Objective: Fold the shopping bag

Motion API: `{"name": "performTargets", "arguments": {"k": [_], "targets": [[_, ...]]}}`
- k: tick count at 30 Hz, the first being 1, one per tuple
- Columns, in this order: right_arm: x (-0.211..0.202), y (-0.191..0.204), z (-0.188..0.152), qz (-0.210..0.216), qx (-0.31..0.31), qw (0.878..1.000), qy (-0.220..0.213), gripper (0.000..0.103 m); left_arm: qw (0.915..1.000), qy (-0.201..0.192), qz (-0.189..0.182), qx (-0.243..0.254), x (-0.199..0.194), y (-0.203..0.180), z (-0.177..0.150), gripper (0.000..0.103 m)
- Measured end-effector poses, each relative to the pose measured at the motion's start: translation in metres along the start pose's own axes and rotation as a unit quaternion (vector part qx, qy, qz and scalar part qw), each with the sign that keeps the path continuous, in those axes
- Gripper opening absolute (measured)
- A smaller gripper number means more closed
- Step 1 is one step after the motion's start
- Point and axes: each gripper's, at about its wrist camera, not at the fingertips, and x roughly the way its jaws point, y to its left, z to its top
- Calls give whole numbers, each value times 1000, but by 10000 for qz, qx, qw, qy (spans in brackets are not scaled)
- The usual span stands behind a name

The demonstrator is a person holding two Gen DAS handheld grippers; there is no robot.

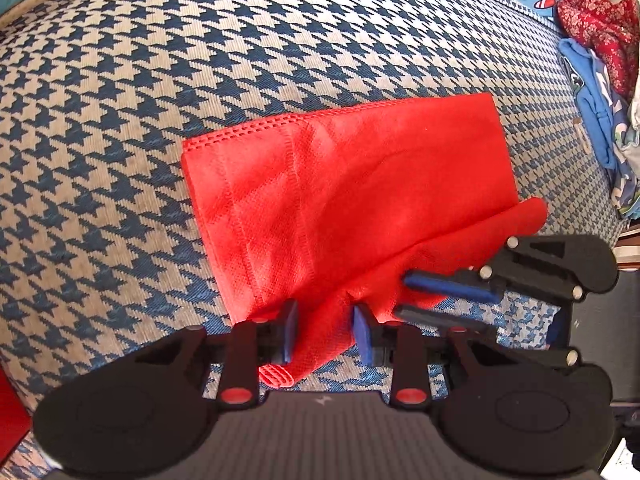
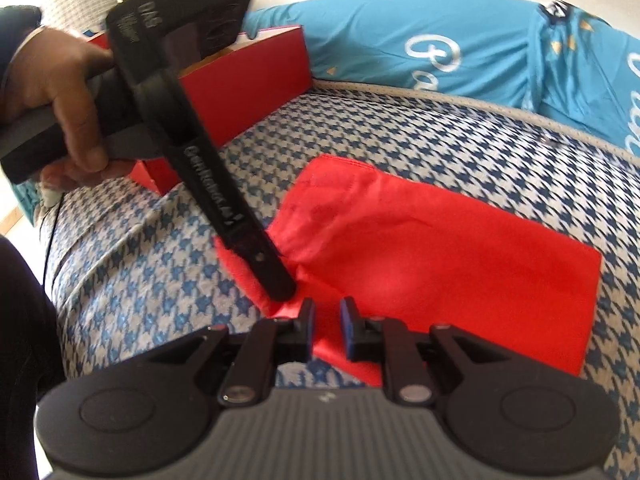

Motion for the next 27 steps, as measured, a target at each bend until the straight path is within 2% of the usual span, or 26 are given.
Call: {"name": "performTargets", "arguments": {"k": [7,13,15,16,21,23,27], "targets": [[10,8,4,-220,-214,9995,-8,14,9998,-6,-157,89,0,3,5,31],[14,12,5,-374,-306,9988,7,16,9972,-496,-278,490,-30,43,-21,33],[15,12,6,-389,-287,9988,16,16,9941,-762,-219,736,-43,41,-31,48],[16,13,6,-397,-302,9988,17,16,9922,-897,-156,848,-51,41,-37,51],[17,14,7,-414,-314,9986,19,16,9782,-1570,-277,1332,-85,35,-66,53],[17,13,7,-403,-287,9988,20,16,9701,-1665,-275,1742,-91,26,-79,54],[18,12,8,-366,-234,9991,18,16,9613,-1557,-168,2266,-87,11,-98,54]]}}
